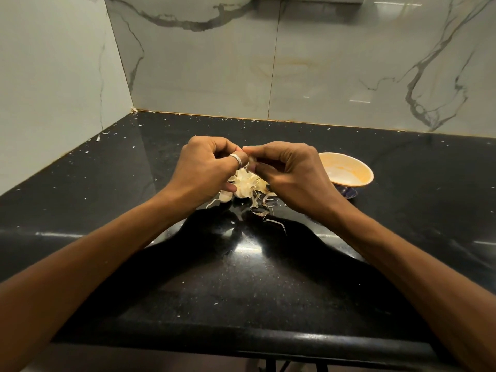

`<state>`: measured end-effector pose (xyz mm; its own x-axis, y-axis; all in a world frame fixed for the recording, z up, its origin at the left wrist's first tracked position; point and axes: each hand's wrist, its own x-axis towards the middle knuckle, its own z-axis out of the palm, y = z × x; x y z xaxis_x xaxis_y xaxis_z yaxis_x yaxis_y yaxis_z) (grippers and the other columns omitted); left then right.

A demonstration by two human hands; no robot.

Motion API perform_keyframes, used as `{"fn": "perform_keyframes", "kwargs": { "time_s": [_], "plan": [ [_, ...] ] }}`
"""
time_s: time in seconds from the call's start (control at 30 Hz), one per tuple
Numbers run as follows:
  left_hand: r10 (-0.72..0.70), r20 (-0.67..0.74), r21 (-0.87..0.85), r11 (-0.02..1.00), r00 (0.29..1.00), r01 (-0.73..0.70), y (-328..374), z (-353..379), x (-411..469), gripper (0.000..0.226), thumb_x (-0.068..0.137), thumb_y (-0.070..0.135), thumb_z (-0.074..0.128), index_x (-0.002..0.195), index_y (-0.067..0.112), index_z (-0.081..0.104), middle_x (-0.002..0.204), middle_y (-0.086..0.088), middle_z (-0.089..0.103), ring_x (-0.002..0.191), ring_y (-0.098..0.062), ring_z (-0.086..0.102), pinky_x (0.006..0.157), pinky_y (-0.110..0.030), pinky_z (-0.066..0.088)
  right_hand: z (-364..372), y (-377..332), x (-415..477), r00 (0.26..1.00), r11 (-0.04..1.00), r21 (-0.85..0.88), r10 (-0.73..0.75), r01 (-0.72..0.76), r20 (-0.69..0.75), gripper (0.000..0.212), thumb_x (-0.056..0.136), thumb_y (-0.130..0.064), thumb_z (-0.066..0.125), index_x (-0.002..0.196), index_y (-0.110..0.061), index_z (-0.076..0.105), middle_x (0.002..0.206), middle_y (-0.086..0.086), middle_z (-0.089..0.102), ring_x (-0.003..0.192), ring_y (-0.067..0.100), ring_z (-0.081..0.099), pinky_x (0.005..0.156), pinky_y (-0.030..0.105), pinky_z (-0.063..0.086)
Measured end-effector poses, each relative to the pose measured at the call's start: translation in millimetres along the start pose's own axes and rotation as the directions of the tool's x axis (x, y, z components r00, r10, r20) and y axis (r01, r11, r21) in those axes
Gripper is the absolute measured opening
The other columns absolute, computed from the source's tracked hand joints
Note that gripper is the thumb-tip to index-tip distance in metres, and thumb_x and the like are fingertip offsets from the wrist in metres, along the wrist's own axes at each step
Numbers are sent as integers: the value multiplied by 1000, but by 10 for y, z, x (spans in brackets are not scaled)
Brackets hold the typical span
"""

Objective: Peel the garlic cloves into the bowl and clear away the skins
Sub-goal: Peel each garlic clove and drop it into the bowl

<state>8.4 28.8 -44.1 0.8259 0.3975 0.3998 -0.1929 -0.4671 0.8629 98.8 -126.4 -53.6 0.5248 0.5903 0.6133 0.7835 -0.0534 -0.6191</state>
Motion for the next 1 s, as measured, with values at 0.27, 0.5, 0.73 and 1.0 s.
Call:
{"fn": "perform_keyframes", "kwargs": {
  "time_s": [0.27,0.5,0.73,1.0],
  "plan": [
    [-94,15,-108,990,995,95,64,-21,9,15,92,6,63,81,5,72,67,2,62,63,-7,57,48,-27,54,-2,-16,27,975,904,365,215,-222,60,35,90,4,72,123,-6,69,109,16,75,101,17,71,94,32,58],
    [-96,8,-117,988,995,96,61,-37,16,14,93,7,62,82,4,71,70,0,60,61,-6,56,48,-26,53,-94,-68,35,963,841,474,260,-260,69,37,90,4,69,126,-2,66,113,17,74,107,25,72,93,30,58],
    [47,-42,9,999,998,-47,17,-44,22,17,79,31,61,73,18,70,71,-8,66,58,-12,59,49,-30,55,-79,-89,25,956,846,449,275,-289,98,29,92,7,67,120,-1,61,108,24,70,101,32,72,90,40,61],
    [423,8,290,866,906,-407,-5,-16,-37,18,85,28,72,100,20,78,87,6,73,74,-13,67,70,-34,56,-74,-69,16,971,930,278,223,-239,90,32,91,1,72,120,-1,60,98,17,73,87,32,74,79,45,64]
  ]
}}
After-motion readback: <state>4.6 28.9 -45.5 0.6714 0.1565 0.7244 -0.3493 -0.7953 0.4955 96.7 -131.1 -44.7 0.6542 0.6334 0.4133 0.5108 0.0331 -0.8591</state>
